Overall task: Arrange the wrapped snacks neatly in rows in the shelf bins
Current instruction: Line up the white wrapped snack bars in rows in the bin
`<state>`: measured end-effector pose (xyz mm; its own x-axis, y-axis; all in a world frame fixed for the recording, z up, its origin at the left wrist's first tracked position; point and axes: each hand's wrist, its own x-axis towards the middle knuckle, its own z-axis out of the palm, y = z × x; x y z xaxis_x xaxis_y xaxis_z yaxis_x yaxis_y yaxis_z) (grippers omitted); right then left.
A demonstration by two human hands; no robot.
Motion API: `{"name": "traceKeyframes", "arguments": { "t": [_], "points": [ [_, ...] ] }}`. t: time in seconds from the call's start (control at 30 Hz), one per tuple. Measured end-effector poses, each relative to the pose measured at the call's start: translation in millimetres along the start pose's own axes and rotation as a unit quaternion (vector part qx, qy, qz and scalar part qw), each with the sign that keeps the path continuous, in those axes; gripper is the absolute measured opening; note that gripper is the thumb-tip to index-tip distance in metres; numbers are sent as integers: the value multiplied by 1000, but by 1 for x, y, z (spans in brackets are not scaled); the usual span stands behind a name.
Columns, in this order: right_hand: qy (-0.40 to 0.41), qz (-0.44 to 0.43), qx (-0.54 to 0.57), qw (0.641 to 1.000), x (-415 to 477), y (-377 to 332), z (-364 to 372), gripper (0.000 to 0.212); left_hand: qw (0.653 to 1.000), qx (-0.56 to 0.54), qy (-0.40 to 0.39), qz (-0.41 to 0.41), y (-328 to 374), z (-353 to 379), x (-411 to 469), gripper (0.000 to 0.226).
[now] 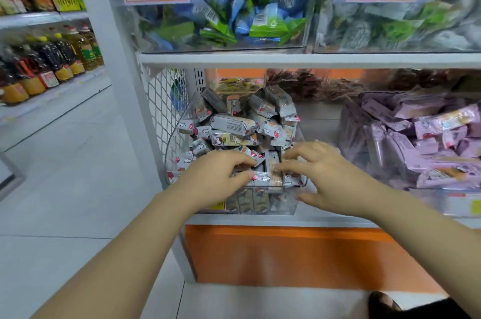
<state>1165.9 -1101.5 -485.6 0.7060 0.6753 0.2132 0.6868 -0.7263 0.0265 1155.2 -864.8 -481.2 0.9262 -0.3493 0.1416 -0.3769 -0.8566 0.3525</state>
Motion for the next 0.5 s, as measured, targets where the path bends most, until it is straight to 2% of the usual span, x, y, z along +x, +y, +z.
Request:
{"name": "traceKeyframes", "arguments": {
  "t": [0.07,0.27,0.37,0.4,0.5],
  "points": [
    [45,-18,-20,999,0,4,11,44,1000,-11,-15,-3,7,2,4,34],
    [137,-60,45,988,-4,11,25,30,997,0,-76,-3,21,4,22,34],
    [159,-71,51,983,-3,8,22,10,995,-4,-96,1,28,6,33,32],
    [167,-68,53,982,-2,6,20,9,995,1,-103,-1,30,6,36,31],
    [167,-52,56,983,-3,4,18,28,994,16,-110,-6,35,6,40,27]
  ]
}}
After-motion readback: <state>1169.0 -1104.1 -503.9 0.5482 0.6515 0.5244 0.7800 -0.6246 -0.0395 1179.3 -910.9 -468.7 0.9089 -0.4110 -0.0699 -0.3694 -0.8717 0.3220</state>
